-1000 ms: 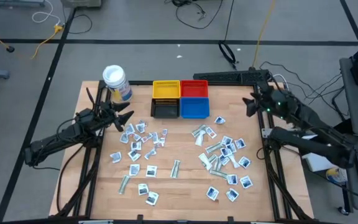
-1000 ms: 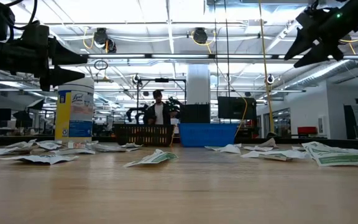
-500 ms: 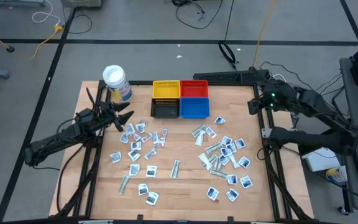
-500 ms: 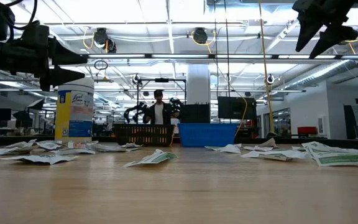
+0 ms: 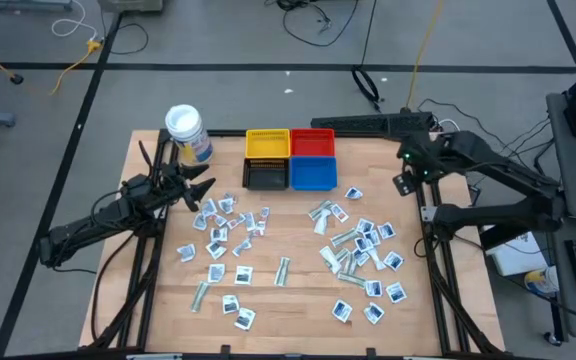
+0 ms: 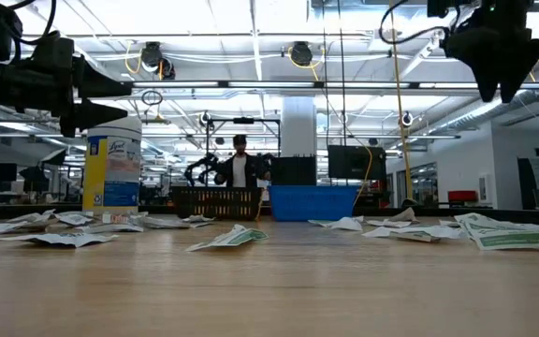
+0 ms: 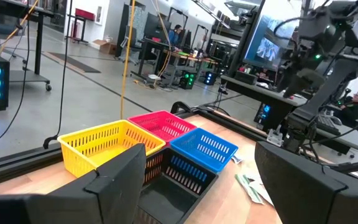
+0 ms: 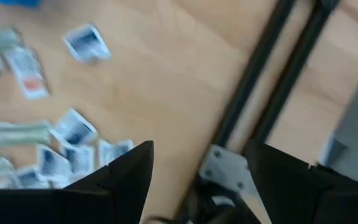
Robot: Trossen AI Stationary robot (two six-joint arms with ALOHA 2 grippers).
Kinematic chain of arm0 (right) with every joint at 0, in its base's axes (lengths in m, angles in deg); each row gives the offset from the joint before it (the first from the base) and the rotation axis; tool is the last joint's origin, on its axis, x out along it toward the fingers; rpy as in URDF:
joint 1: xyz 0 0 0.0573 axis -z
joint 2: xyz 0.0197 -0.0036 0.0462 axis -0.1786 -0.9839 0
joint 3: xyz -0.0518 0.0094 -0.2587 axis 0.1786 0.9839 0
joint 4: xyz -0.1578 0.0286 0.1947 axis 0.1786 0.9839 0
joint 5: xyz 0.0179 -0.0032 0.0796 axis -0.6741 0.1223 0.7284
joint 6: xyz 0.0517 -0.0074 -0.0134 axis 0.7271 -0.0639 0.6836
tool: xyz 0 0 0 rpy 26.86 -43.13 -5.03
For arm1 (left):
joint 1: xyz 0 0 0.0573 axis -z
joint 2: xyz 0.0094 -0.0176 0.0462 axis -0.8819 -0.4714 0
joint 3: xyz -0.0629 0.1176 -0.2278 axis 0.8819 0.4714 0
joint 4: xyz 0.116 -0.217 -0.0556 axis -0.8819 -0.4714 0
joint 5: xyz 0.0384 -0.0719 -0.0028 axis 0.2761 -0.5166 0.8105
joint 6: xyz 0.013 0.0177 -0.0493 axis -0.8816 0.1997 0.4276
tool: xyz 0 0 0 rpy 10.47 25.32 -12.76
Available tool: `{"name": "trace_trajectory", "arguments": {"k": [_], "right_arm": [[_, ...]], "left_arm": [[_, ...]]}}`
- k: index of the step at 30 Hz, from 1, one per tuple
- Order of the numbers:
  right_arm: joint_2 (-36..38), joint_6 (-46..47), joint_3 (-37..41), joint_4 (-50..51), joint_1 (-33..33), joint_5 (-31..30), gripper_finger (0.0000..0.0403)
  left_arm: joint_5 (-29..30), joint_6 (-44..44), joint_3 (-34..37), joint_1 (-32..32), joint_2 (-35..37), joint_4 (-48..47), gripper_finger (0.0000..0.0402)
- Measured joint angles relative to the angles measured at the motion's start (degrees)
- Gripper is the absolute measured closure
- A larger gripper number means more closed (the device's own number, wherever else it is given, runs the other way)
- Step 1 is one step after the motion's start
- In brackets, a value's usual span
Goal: Pick & Place First Aid Supplies
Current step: Put the orange ointment pack into the red basket
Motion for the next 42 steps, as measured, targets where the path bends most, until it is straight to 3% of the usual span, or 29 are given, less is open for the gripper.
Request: {"name": "trace_trajectory", "arguments": {"k": [5,16,28,32,42], "right_arm": [[-1.2,0.5,0.7,-0.3,0.0,6.9,0.0149],[-1.8,-1.9,1.6,-0.1,0.0,7.0,0.0149],[-11.6,-1.6,1.5,-2.1,-3.7,7.6,0.0149],[-14.9,-1.1,-0.7,-5.4,-5.8,10.1,0.0149],[-24.6,1.8,-10.5,-8.2,-10.3,10.0,0.0149]], "left_arm": [[0.0,0.0,0.0,0.0,0.0,0.0,0.0096],[0.0,0.0,0.0,0.0,0.0,0.0,0.0096],[0.0,0.0,0.0,0.0,0.0,0.0,0.0096],[0.0,0.0,0.0,0.0,0.0,0.0,0.0096],[0.0,0.0,0.0,0.0,0.0,0.0,0.0096]]}}
